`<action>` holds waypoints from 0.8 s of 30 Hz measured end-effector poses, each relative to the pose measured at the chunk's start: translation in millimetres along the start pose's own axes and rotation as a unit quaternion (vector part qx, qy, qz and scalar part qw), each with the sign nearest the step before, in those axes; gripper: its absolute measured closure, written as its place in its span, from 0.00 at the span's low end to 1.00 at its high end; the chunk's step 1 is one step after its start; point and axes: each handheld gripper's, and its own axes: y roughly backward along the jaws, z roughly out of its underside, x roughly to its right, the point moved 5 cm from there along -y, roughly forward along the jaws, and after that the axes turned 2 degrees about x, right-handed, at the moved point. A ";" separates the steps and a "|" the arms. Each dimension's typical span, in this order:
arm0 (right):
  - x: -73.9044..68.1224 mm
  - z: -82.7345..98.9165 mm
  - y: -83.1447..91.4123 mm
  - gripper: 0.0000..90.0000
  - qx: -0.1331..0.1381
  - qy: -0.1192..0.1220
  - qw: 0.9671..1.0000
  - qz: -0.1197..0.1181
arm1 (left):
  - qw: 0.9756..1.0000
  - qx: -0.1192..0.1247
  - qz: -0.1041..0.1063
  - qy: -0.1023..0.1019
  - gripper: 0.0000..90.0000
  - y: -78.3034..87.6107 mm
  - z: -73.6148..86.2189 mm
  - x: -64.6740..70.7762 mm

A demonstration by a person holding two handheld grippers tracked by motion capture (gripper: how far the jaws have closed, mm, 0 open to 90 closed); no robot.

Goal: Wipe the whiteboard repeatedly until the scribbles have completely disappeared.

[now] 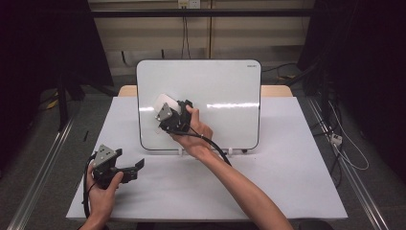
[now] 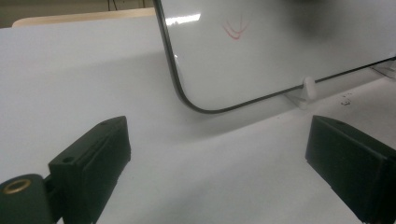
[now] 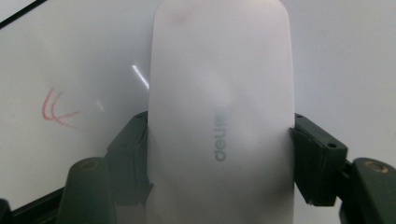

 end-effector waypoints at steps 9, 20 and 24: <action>-27.7 5.2 1.3 0.35 -0.008 0.045 0.999 -0.017 | 1.000 0.003 -0.003 -0.002 0.07 -1.9 -0.2 1.8; -53.5 11.1 2.2 0.35 -0.013 0.095 0.994 -0.042 | 1.000 0.002 -0.002 -0.003 0.07 -3.0 -0.1 3.2; -55.9 12.3 2.4 0.35 -0.011 0.107 0.993 -0.051 | 1.000 -0.003 -0.001 -0.004 0.07 -2.6 0.4 2.1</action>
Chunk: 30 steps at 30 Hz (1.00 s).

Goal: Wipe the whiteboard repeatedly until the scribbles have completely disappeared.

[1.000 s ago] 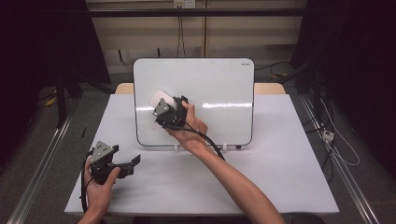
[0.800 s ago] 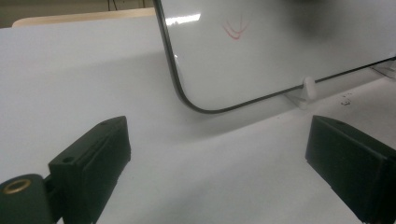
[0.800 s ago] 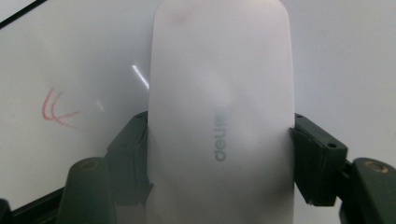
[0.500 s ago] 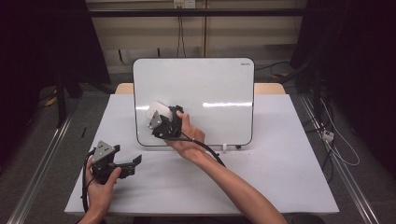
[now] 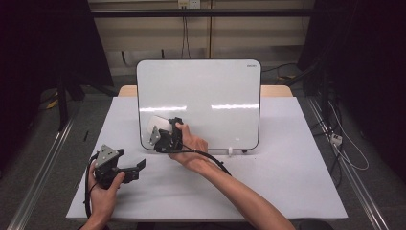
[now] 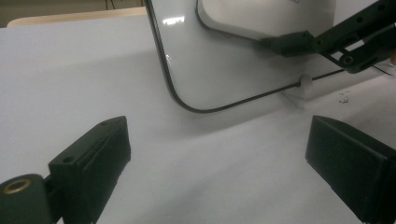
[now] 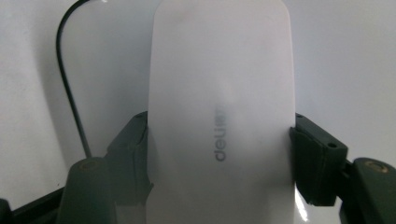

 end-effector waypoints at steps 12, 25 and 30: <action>-12.0 5.0 2.4 0.35 0.012 0.036 0.999 -0.033 | 1.000 0.003 -0.002 0.001 0.07 -0.5 0.0 0.5; -10.0 16.8 8.6 0.35 0.009 0.023 0.999 -0.028 | 1.000 0.004 -0.003 0.004 0.07 0.2 0.4 -1.2; -3.7 25.2 12.3 0.35 0.009 -0.003 1.000 -0.021 | 1.000 0.004 -0.004 0.003 0.07 0.2 0.1 -0.9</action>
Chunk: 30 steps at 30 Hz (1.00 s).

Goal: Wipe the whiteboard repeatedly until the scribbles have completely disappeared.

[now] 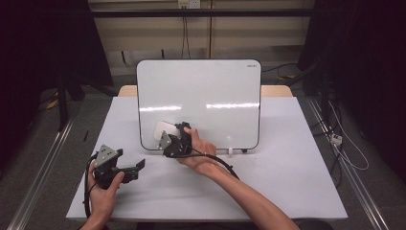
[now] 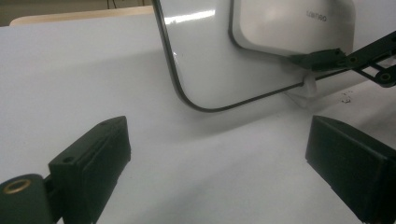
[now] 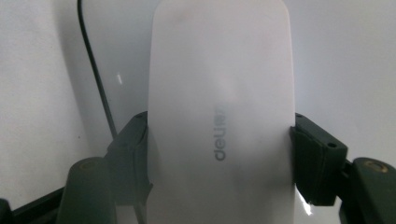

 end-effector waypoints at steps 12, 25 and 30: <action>20.0 10.0 5.9 0.35 0.002 -0.057 0.998 0.020 | 1.000 -0.002 0.001 -0.003 0.07 0.7 0.0 -0.1; 38.9 11.1 7.0 0.35 0.016 -0.104 0.994 0.037 | 1.000 0.000 -0.001 -0.001 0.07 0.4 0.0 -0.6; 40.5 11.2 7.4 0.35 0.022 -0.117 0.992 0.036 | 1.000 0.000 0.000 0.000 0.07 0.0 0.0 -0.2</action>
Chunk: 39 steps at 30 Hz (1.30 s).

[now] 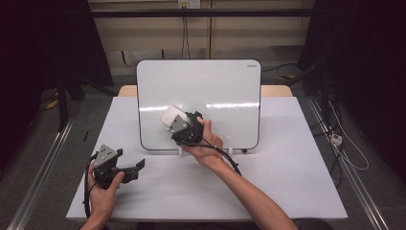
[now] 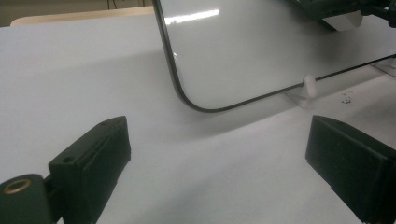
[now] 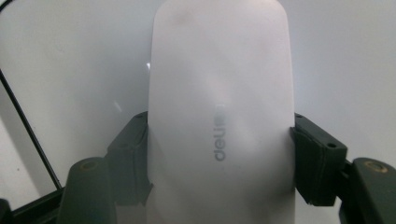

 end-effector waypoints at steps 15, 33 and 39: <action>12.1 -3.6 13.3 0.35 0.035 -0.058 0.997 -0.023 | 1.000 -0.004 0.000 0.002 0.07 -1.2 1.8 -0.7; 29.3 20.2 36.0 0.35 0.041 -0.101 0.994 -0.015 | 1.000 -0.003 0.000 -0.002 0.07 -1.1 0.3 0.9; 39.3 28.3 47.0 0.35 0.044 -0.111 0.993 -0.004 | 1.000 -0.004 0.000 -0.010 0.07 -3.3 -1.2 1.3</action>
